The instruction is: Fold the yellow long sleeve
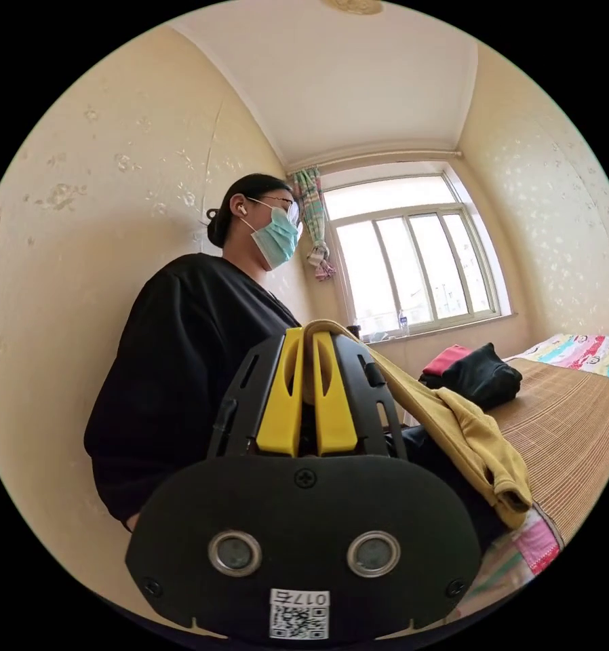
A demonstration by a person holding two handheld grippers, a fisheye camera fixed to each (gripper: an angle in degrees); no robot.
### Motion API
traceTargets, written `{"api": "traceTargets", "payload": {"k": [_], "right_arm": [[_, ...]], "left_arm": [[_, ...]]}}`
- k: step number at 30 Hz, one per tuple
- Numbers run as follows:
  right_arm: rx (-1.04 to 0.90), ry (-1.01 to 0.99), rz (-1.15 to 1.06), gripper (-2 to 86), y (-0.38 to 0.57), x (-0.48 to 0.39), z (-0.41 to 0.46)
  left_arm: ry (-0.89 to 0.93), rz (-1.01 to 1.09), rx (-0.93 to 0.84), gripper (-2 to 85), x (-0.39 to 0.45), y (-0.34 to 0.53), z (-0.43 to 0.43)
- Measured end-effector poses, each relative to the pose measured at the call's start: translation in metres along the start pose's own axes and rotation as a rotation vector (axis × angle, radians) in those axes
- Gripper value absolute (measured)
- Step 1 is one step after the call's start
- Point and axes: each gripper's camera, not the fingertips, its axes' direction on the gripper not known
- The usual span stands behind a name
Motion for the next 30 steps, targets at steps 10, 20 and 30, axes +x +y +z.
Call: {"api": "traceTargets", "payload": {"k": [10,20,30], "right_arm": [[-0.117,-0.097,-0.107,1.9,-0.015,-0.016,0.014],[-0.088,-0.094,-0.083,2.0,-0.032,0.033,0.012],[0.106,0.013,0.837,2.5,0.079,0.224,-0.042]], "left_arm": [[-0.105,0.071,-0.217,0.5,0.037,-0.034,0.025],[-0.056,-0.032,-0.118,0.9,-0.033,-0.044,0.021],[-0.255,-1.247,0.286,1.7,-0.241,0.14,-0.045]]}}
